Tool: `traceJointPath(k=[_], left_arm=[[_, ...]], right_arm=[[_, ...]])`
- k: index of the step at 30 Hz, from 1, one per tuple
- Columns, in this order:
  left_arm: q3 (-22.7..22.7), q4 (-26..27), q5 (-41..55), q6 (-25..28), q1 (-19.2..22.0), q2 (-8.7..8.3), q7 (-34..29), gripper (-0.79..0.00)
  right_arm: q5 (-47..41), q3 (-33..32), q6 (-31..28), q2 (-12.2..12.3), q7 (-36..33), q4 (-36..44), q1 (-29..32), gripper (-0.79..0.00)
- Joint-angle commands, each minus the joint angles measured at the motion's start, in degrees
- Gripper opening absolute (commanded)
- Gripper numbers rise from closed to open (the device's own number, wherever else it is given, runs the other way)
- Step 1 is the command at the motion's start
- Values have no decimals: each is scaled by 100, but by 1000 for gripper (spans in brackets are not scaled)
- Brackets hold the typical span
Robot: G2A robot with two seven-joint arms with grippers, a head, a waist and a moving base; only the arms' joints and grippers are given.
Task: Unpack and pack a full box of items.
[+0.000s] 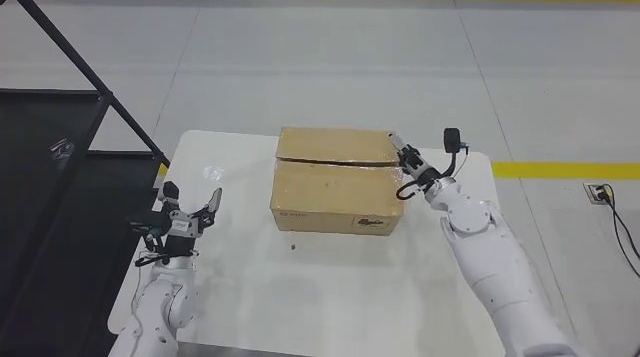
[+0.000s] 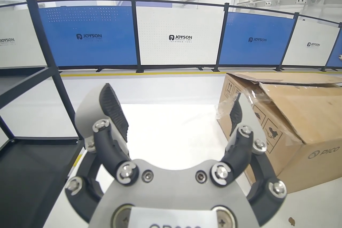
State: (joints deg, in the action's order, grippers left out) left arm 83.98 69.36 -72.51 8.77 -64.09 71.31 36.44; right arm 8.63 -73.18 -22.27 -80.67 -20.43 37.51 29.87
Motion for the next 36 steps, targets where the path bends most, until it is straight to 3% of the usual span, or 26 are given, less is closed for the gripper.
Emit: traceJointPath(k=[1, 16, 21, 27, 29, 36], left_arm=[[-4, -9, -4, -6, 27, 4, -23, 0], [-77, -254, -22, -68, 288, 41, -76, 0], [-123, -285, -49, -60, 342, 55, -82, 0], [-131, -301, -63, -73, 373, 63, -63, 0], [-127, -295, -90, -30, 362, 59, -106, 0], [-119, -268, -121, 22, 349, 51, -257, 0]], right_arm=[[15, 29, -68, -8, -10, -87, -37, 0], [-12, -143, -606, 153, -652, 366, 392, 0], [-28, -293, -611, 247, -864, 821, 656, 0], [103, -645, -478, 387, -597, 1548, 1028, 0], [169, -714, -488, 459, -1116, 1892, 1175, 0], [169, -714, -488, 459, -1116, 1892, 1175, 0]])
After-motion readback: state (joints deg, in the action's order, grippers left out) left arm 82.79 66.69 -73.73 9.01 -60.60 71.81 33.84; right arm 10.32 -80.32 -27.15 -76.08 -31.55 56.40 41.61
